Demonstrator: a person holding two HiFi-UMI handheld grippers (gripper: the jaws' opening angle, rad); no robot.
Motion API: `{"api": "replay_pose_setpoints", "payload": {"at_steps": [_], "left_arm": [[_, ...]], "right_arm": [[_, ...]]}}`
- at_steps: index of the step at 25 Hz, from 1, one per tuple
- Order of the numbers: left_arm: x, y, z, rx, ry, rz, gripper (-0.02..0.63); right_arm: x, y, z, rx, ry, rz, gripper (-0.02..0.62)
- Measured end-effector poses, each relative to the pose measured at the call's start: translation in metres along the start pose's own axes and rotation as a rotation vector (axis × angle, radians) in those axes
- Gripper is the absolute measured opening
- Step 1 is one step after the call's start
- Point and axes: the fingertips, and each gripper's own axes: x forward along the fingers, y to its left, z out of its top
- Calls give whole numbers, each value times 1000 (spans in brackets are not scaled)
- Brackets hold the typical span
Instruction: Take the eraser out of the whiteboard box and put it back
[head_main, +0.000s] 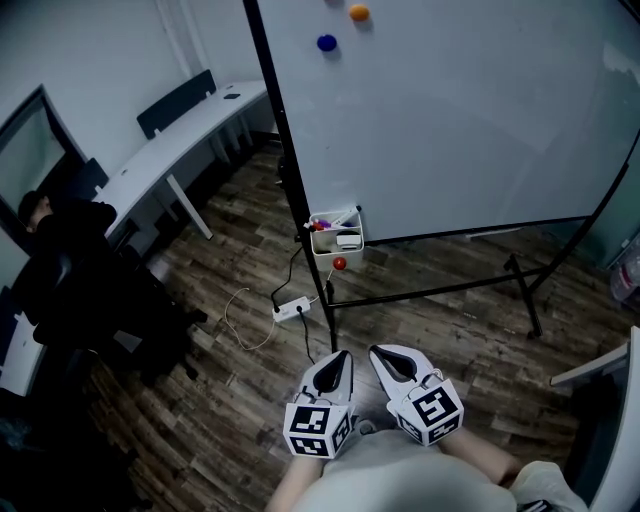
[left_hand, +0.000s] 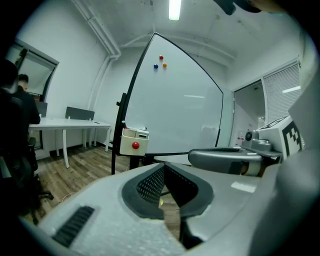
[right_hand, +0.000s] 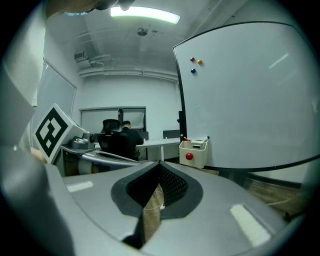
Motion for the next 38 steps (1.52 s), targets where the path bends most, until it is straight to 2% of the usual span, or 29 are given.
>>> {"api": "replay_pose_setpoints", "payload": {"at_steps": [9, 21, 32, 38], "left_arm": [[6, 29, 5, -7, 6, 10, 5], [49, 63, 14, -27, 22, 46, 5], [102, 89, 40, -26, 27, 58, 5], [125, 97, 51, -35, 23, 69, 5]], "right_arm": [[21, -13, 7, 21, -10, -52, 5], [76, -55, 22, 6, -26, -5, 5], [117, -114, 40, -14, -27, -16, 5], [136, -133, 41, -39, -9, 6, 79]]}}
